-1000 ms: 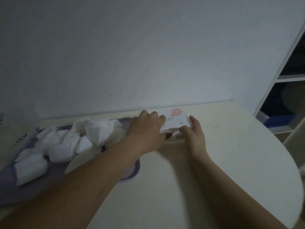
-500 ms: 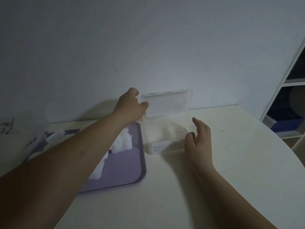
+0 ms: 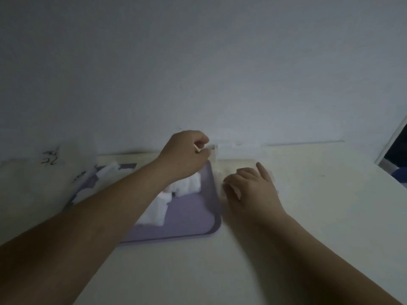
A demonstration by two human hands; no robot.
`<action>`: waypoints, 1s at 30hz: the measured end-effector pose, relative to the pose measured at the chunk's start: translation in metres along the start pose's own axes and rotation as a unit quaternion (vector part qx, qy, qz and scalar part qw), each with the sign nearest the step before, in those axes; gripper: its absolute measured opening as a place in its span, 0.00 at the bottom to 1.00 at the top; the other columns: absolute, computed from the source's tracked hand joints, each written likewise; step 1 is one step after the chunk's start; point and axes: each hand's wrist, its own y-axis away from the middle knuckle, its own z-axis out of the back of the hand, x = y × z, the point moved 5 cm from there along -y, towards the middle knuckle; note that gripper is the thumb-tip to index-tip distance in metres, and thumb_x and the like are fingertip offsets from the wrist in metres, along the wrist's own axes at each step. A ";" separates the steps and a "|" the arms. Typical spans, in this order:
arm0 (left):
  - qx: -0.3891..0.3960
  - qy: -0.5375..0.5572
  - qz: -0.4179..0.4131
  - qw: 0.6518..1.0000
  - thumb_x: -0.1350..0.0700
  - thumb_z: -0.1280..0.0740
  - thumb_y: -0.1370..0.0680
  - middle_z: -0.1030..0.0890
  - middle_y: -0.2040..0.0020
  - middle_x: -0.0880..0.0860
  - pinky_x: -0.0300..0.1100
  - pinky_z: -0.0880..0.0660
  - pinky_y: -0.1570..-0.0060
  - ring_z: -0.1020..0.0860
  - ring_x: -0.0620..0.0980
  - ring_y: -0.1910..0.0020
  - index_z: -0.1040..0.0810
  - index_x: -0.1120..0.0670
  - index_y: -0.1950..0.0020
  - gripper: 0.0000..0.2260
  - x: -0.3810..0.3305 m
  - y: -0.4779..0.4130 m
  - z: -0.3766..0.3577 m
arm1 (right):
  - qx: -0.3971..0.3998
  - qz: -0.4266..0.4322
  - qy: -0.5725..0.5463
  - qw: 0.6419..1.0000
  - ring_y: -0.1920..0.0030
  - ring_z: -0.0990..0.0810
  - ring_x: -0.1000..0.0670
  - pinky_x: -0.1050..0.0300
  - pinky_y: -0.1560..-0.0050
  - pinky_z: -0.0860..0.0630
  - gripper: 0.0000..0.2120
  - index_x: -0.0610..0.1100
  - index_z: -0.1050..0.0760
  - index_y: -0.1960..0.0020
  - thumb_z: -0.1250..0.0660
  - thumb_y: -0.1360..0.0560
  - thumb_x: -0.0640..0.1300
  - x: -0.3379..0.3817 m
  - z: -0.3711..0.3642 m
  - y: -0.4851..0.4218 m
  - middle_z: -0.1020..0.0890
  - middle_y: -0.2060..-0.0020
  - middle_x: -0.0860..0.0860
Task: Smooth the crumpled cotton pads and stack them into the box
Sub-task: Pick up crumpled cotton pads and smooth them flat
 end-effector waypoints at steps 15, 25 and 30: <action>0.076 -0.102 0.093 0.987 0.44 0.28 0.26 0.19 0.57 0.45 0.49 0.20 0.52 0.20 0.46 0.57 0.22 0.47 0.49 0.11 0.114 0.121 0.032 | 0.068 0.007 -0.114 0.991 0.59 0.18 0.47 0.53 0.59 0.21 0.09 0.52 0.17 0.52 0.34 0.22 0.54 0.105 -0.023 -0.027 0.16 0.61 0.55; 0.054 -0.016 0.080 0.995 0.41 0.28 0.26 0.22 0.46 0.44 0.46 0.23 0.46 0.22 0.46 0.48 0.23 0.45 0.39 0.17 0.122 0.086 -0.010 | 0.119 -0.106 -0.199 0.967 0.52 0.16 0.45 0.47 0.49 0.19 0.09 0.48 0.17 0.49 0.30 0.23 0.52 0.075 -0.052 -0.043 0.13 0.54 0.50; 0.041 0.085 0.106 0.990 0.40 0.24 0.30 0.18 0.53 0.43 0.45 0.20 0.55 0.19 0.44 0.55 0.21 0.42 0.47 0.16 0.126 0.084 -0.019 | 0.099 -0.117 -0.259 0.954 0.60 0.18 0.57 0.58 0.56 0.22 0.04 0.51 0.16 0.55 0.30 0.24 0.47 0.070 -0.052 -0.036 0.15 0.63 0.58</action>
